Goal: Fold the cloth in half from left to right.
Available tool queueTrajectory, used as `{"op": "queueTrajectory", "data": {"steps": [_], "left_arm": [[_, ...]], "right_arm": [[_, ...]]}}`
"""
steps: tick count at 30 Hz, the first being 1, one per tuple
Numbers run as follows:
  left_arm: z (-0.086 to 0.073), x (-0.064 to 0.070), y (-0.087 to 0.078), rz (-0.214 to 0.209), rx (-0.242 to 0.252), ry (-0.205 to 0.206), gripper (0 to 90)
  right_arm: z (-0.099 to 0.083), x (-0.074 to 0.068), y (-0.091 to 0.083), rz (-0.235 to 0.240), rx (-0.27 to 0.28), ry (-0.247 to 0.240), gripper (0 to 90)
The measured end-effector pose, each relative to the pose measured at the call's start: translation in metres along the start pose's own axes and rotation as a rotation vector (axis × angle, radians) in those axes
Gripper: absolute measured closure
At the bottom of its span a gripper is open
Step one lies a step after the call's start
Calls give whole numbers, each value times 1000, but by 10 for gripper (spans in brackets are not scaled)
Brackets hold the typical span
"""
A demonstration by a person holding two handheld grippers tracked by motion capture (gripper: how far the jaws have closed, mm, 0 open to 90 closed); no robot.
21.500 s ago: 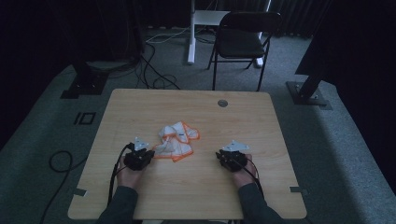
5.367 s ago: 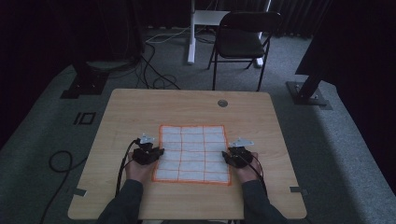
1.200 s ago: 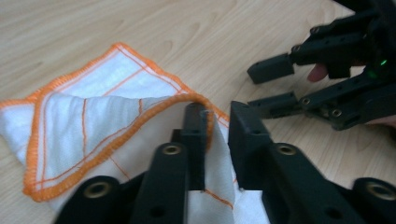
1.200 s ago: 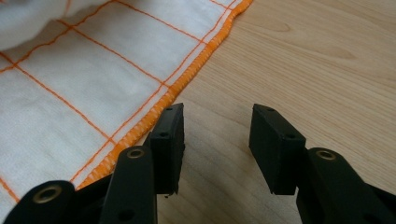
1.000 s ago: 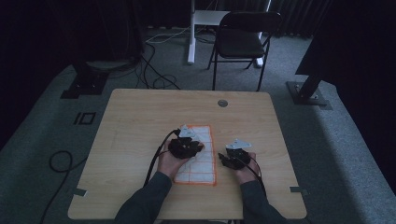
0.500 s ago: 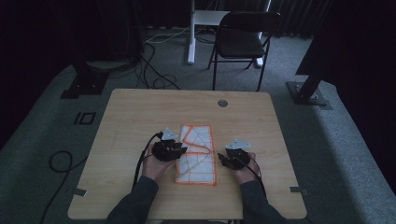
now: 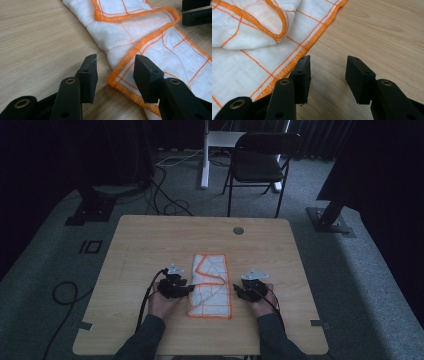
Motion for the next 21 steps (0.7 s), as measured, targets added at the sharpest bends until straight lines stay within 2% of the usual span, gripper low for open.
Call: {"op": "queueTrajectory", "data": {"steps": [4, 7, 9, 12, 16, 18, 19, 21], "left_arm": [[-2, 2, 1, -36, -5, -10, 571], [-2, 5, -1, -58, 1, -2, 720], [-1, 10, -4, -66, 9, 19, 809], [3, 19, -9, -92, 19, 59, 890], [11, 35, -15, -131, 45, 104, 900], [15, 40, -17, -122, 58, 123, 900], [16, 40, -18, -110, 63, 122, 900], [18, 35, -16, -82, 61, 108, 843]], "right_arm": [[0, 0, 1, 1, 0, -1, 551], [0, 0, 1, 1, -2, -1, 551], [0, 0, 1, 1, -1, -3, 551], [0, 0, 1, 0, 0, -3, 551], [0, -1, 1, 0, 1, -4, 551], [0, 0, 0, 0, 2, -3, 551], [0, -1, 0, 0, 2, -2, 551], [0, 0, -1, -1, 3, 1, 550]]}}
Point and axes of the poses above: each handheld gripper's, and its own axes: y roughly forward along the jaws, z roughly out of its top, x roughly to its right, the point moved 3 cm from there along y, roughly forward along the jaws, and after that the axes turned 12 degrees about z, right-handed, at the moved point
